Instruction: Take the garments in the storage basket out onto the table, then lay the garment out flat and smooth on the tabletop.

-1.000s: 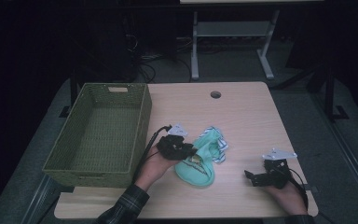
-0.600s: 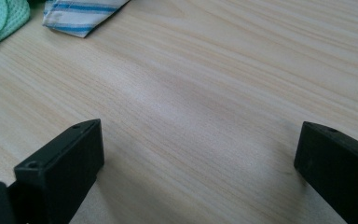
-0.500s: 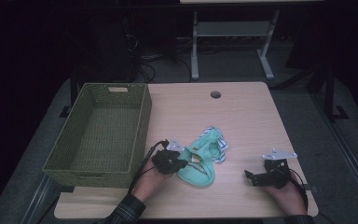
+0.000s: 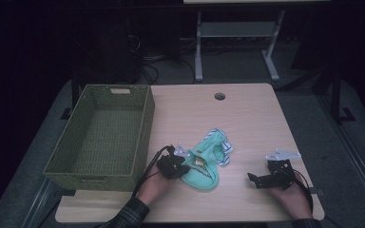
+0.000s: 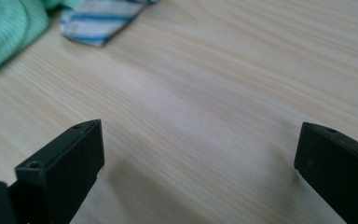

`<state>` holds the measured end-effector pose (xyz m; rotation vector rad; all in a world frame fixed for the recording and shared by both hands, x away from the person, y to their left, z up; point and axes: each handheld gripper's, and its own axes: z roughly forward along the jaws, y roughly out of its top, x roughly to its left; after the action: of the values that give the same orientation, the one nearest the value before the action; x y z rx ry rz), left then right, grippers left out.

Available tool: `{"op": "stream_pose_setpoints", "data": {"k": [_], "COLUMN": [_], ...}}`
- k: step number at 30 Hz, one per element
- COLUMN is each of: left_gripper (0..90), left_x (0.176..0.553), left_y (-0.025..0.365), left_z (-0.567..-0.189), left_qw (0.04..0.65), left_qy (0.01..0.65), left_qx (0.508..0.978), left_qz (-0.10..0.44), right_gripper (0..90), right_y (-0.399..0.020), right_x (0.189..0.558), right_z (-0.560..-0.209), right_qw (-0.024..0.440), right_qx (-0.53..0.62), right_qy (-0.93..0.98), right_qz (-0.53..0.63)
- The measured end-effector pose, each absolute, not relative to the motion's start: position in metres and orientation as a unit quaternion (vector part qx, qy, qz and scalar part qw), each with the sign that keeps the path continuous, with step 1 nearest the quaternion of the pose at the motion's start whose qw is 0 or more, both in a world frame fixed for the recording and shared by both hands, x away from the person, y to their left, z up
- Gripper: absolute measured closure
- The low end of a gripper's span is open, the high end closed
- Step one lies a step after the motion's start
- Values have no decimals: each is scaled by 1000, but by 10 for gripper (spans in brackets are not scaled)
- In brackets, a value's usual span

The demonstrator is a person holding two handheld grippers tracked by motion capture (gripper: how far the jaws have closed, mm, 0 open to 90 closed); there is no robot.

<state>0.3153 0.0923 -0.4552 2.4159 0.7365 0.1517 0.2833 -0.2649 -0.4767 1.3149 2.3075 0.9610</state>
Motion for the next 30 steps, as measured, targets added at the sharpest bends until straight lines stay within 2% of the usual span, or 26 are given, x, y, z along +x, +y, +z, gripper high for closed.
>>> {"op": "stream_pose_setpoints", "data": {"k": [7,9,15,17,27,30], "left_gripper": [893,892,893,893,893,894], "left_x": [317,317,317,317,316,317], "left_y": [93,93,93,93,94,94], "left_z": [-455,-456,-456,-456,-456,-456], "left_qw": [303,303,303,305,304,304], "left_qy": [277,279,274,275,273,273], "left_qx": [911,910,911,911,911,911], "left_qz": [51,51,51,51,51,49], "right_gripper": [72,131,153,190,265,319], "right_y": [-253,-247,-234,-228,-212,-203], "right_x": [288,291,298,302,315,321], "right_z": [-467,-463,-458,-458,-462,-465], "right_qw": [154,151,141,135,110,103], "right_qx": [443,430,418,413,406,401], "right_qy": [806,809,811,812,816,820], "right_qz": [360,371,383,389,397,395]}}
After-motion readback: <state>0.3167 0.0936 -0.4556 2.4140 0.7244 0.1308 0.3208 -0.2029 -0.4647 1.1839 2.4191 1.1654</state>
